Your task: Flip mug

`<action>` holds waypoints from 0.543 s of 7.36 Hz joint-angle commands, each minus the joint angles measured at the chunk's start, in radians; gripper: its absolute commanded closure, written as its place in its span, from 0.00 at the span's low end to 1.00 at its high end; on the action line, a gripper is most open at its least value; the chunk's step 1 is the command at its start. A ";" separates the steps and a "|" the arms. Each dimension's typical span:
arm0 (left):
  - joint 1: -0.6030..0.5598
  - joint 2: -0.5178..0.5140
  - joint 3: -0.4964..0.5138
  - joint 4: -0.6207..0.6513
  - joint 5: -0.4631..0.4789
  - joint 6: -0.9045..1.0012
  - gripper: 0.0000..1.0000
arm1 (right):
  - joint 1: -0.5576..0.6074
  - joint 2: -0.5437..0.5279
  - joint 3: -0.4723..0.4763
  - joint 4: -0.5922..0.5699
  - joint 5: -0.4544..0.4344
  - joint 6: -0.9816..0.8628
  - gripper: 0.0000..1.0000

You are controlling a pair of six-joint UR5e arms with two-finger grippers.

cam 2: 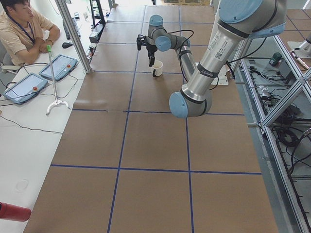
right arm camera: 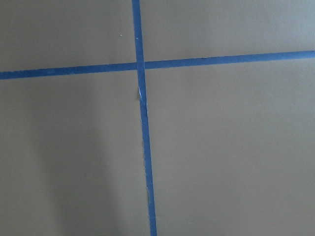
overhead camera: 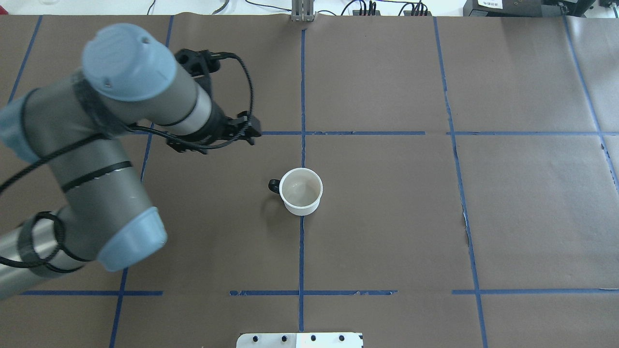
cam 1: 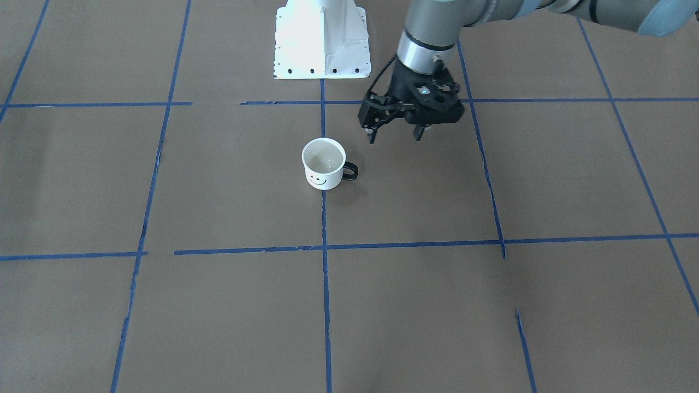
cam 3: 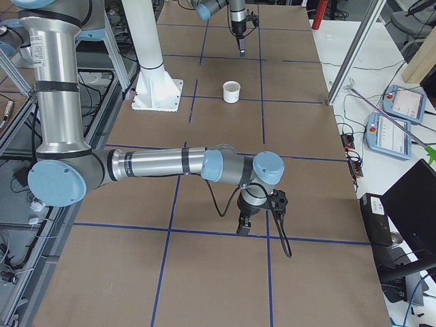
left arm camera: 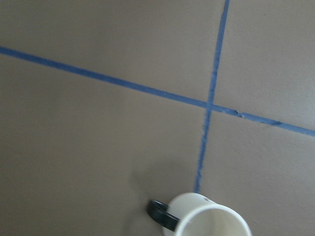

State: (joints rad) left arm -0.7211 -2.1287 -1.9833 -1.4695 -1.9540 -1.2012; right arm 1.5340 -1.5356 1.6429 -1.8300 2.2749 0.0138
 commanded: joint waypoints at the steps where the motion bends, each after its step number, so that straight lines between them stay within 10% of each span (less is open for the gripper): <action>1: -0.233 0.239 -0.101 -0.002 -0.128 0.397 0.00 | 0.000 0.000 0.000 0.000 0.000 0.000 0.00; 4: -0.531 0.578 -0.042 -0.127 -0.216 0.949 0.00 | 0.000 0.000 0.000 0.000 0.000 0.000 0.00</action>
State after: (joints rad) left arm -1.1124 -1.6919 -2.0755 -1.5266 -2.1205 -0.4992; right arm 1.5340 -1.5355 1.6429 -1.8300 2.2749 0.0138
